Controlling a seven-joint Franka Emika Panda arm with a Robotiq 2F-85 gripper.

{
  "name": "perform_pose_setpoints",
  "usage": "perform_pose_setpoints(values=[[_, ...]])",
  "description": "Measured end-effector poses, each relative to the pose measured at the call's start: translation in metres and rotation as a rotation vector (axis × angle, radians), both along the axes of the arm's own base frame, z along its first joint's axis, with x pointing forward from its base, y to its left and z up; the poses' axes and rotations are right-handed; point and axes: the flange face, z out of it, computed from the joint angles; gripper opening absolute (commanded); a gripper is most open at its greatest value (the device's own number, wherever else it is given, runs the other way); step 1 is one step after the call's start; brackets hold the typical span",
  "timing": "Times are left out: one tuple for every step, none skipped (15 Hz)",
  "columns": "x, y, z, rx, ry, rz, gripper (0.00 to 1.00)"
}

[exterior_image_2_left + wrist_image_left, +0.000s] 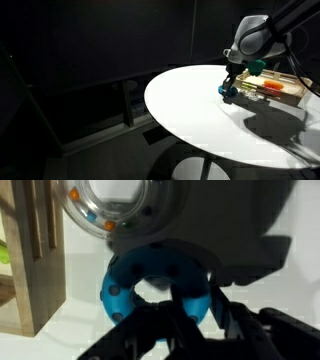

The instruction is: Put the blue ring in the box

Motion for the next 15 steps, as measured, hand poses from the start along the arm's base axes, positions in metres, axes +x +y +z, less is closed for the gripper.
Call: perform_pose_setpoints(values=[[0.001, -0.001, 0.002, 0.005, -0.004, -0.005, 0.10], [0.003, -0.002, 0.005, 0.010, -0.011, -0.013, 0.10], [0.005, -0.004, 0.009, 0.014, -0.019, -0.020, 0.10], [0.007, -0.007, 0.014, 0.017, -0.029, -0.026, 0.10], [0.009, -0.010, 0.020, 0.019, -0.040, -0.032, 0.10], [0.011, -0.013, 0.027, 0.022, -0.052, -0.039, 0.10], [0.013, -0.016, 0.035, 0.027, -0.063, -0.046, 0.10], [0.014, -0.019, 0.043, 0.031, -0.071, -0.051, 0.10], [0.014, -0.022, 0.052, 0.033, -0.075, -0.057, 0.10], [0.014, -0.025, 0.060, 0.033, -0.074, -0.062, 0.10], [0.014, -0.029, 0.068, 0.033, -0.071, -0.066, 0.10], [0.012, -0.033, 0.075, 0.032, -0.063, -0.072, 0.10], [0.010, -0.037, 0.082, 0.030, -0.055, -0.079, 0.10], [0.007, -0.042, 0.088, 0.027, -0.045, -0.086, 0.10], [0.004, -0.048, 0.095, 0.021, -0.036, -0.094, 0.10]])
